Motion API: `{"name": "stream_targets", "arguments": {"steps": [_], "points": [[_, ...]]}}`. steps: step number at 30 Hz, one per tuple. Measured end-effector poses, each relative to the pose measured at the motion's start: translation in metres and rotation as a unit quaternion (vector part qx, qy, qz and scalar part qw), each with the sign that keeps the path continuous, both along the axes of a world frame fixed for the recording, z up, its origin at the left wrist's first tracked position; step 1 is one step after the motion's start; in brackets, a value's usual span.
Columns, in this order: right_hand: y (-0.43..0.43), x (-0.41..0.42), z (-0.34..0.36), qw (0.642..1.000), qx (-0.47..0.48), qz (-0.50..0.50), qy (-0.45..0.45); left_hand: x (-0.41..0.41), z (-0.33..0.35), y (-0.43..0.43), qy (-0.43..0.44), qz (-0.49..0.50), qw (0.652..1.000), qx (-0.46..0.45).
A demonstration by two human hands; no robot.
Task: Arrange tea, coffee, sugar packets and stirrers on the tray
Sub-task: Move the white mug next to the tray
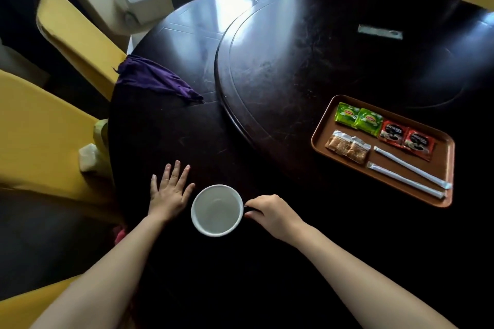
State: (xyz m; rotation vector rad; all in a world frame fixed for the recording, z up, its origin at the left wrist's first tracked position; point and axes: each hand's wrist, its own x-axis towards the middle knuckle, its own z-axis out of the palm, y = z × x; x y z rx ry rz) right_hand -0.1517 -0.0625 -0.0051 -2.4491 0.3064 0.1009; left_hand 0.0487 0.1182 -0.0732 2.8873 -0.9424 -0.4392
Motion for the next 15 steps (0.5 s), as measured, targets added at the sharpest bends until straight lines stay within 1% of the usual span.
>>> {"name": "stream_targets", "arguments": {"steps": [5, 8, 10, 12, 15], "points": [[-0.026, -0.009, 0.011, 0.994, 0.008, -0.070, -0.087, -0.002, -0.004, 0.004, -0.010, 0.002, 1.000, -0.014], [-0.056, 0.001, 0.032, 0.980, 0.003, -0.145, -0.137, -0.003, -0.004, 0.004, -0.015, -0.001, 1.000, -0.018], [-0.079, 0.012, 0.043, 0.967, -0.019, -0.193, -0.164, -0.004, -0.004, 0.004, -0.021, -0.001, 1.000, -0.014], [-0.102, 0.023, 0.048, 0.957, -0.036, -0.232, -0.173, -0.005, -0.003, 0.003, -0.020, -0.001, 1.000, -0.011], [-0.131, 0.036, 0.049, 0.948, -0.007, -0.273, -0.166, -0.006, 0.001, 0.000, -0.002, 0.009, 1.000, -0.019]]}}
